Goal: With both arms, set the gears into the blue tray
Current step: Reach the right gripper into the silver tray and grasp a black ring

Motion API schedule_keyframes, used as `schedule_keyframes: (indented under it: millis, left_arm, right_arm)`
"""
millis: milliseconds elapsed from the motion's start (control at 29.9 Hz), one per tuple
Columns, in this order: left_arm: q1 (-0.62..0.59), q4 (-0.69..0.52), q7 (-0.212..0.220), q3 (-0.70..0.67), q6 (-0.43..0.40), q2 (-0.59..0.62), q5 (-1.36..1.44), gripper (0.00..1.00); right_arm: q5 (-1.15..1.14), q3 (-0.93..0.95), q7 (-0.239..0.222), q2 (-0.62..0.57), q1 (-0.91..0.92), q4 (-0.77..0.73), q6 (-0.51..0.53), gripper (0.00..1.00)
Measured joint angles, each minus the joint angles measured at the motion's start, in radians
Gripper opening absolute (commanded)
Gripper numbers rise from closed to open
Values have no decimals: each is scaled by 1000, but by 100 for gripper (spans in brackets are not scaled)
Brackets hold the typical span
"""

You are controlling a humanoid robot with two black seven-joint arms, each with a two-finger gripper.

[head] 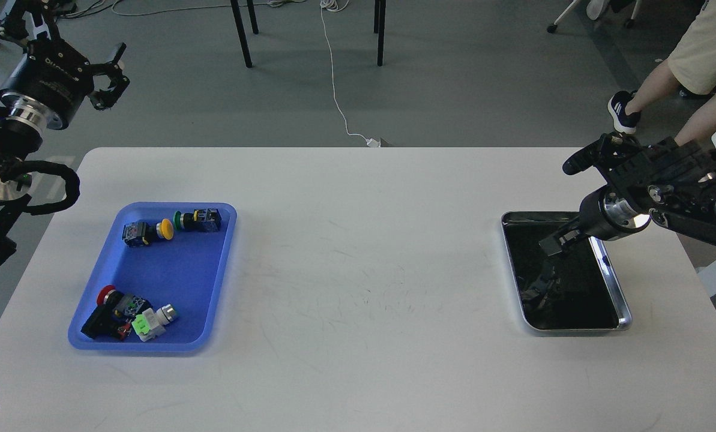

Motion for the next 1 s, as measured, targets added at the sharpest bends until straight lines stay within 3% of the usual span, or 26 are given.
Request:
schedule_keyframes:
  millis: [368,602,802,1003]
  left_arm:
    - [10,0,0,5,0,5,2,98]
    - [18,0,0,4,0,6,2,98]
    - [19,0,0,3,0,10,2,98]
    - [19,0,0,2,0,16,2,99]
  right_arm:
    - [-2,1,-13,75,-92,-135,0,60]
    - [-2,1,-13,78,-108,-147,-1,38]
    - [3,19,-14,75,-109,-163,-4,26]
    - [4,24,-14,66,-120,-165,-4,24]
